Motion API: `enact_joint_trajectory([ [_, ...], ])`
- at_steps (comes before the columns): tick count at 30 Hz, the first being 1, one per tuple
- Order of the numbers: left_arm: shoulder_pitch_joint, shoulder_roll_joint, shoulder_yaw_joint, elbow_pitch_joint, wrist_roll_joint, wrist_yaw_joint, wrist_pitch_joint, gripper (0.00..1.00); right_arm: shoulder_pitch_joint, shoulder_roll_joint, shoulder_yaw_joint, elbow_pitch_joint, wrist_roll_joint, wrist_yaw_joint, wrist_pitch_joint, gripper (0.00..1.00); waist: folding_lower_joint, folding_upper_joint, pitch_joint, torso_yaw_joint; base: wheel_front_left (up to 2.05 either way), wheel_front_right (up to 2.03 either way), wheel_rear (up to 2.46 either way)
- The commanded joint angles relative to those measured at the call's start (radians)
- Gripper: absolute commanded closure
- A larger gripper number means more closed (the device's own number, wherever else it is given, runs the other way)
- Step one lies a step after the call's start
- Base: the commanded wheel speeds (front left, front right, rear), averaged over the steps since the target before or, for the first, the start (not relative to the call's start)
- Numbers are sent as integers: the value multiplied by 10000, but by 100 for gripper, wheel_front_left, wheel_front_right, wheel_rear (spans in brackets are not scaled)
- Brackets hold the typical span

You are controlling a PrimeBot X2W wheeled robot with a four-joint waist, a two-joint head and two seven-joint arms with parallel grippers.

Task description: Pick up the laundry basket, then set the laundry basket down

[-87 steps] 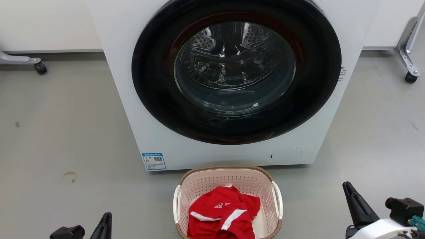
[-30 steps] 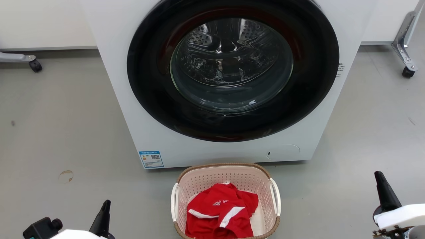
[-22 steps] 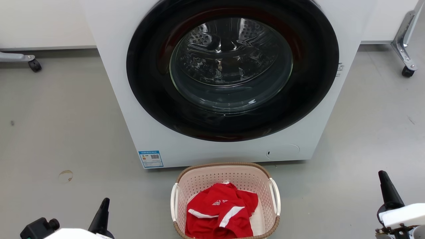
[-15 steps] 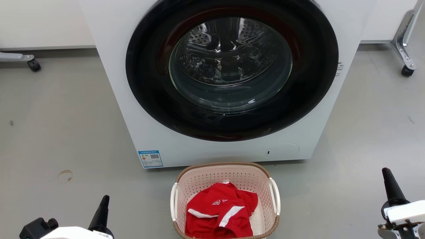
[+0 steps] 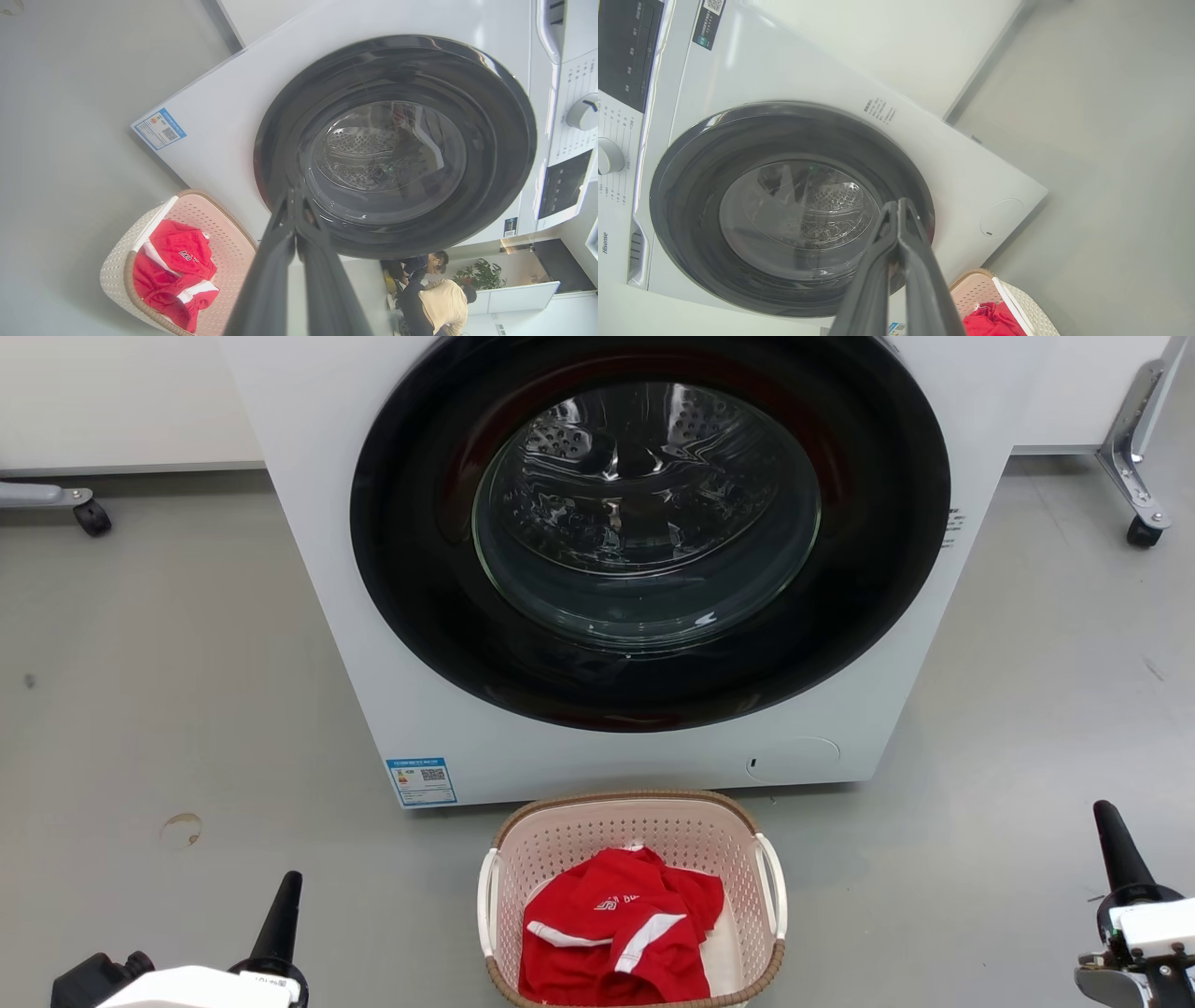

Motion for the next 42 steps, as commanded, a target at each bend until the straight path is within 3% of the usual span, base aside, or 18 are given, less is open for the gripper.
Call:
enact_joint_trajectory([
  [1,-613,40,383,-150,-290,-144,22,100,-595,-230,-28,-291,275,-16,137,100,-1,0,4,-3,0,0,0],
  [32,-1355,-844,1463,704,-3122,-1051,234,100,-868,-76,-1068,-379,2995,-25,1075,100,-1,0,83,-74,0,0,0],
  [42,-1373,-873,1500,723,-3174,-1072,250,100,-875,-61,-1108,-380,3043,-25,1109,100,-1,0,85,-75,0,0,0],
])
